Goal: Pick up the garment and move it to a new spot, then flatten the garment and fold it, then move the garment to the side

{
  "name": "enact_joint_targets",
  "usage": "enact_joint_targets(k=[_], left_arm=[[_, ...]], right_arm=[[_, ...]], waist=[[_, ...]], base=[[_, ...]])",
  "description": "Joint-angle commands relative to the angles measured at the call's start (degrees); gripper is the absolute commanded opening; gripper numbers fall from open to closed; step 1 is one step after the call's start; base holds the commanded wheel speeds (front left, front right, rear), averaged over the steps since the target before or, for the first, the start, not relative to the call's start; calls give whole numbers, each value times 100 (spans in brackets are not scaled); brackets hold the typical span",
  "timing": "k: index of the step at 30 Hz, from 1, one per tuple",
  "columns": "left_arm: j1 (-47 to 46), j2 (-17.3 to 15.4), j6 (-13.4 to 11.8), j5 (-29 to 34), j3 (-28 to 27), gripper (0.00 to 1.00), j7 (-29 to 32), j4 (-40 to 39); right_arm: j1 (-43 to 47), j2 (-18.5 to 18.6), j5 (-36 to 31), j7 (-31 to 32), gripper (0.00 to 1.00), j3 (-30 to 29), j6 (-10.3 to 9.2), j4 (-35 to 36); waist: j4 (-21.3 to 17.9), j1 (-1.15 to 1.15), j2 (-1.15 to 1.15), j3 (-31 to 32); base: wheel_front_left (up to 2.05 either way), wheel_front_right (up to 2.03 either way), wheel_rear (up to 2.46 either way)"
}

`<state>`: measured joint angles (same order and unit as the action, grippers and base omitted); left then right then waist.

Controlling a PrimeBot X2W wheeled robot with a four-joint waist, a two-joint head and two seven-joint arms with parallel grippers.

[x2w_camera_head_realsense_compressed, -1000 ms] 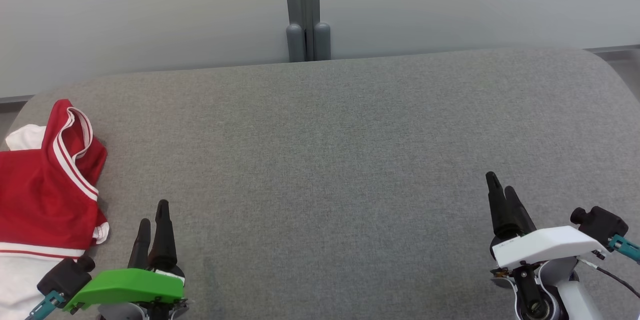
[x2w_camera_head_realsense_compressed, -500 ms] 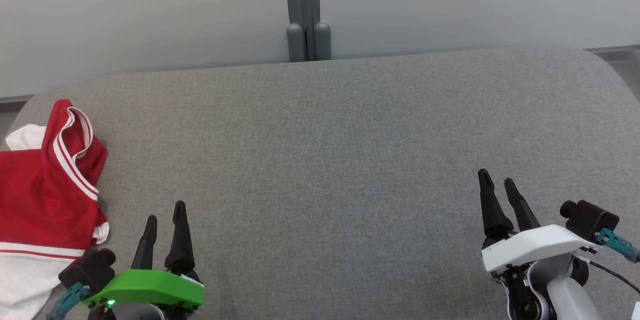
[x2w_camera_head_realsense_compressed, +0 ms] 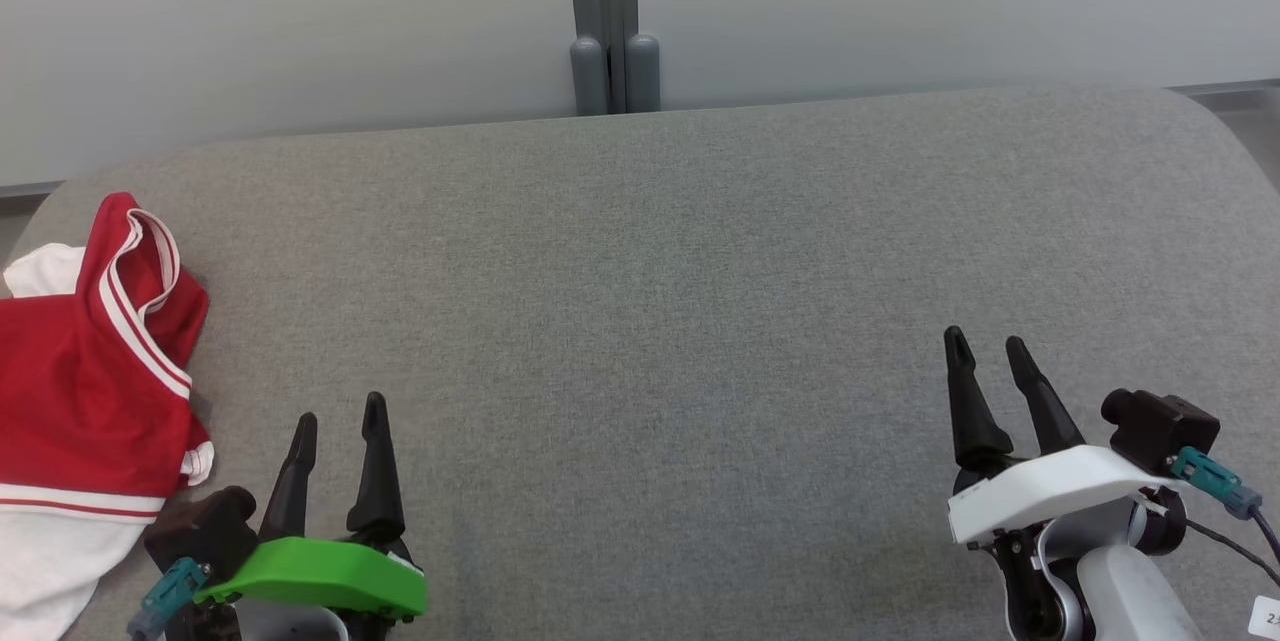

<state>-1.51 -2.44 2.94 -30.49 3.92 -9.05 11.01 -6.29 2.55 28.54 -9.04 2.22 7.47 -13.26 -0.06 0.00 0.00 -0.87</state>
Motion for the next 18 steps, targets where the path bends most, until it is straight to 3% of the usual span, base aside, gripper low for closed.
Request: enact_joint_targets(k=[1, 18], left_arm=[[-40, -45, -42, 194, 24, 100, -55, -79], [72, -52, -159, 977, 134, 100, -287, -138]], right_arm=[[-146, 33, -150, -57, 100, 22, 3, 43], [-155, 38, -1055, -286, 100, 111, 3, 63]], waist=[[-2, 0, 0, -6], [4, 0, 0, -6]], base=[[0, 0, 0], [0, 0, 0]])
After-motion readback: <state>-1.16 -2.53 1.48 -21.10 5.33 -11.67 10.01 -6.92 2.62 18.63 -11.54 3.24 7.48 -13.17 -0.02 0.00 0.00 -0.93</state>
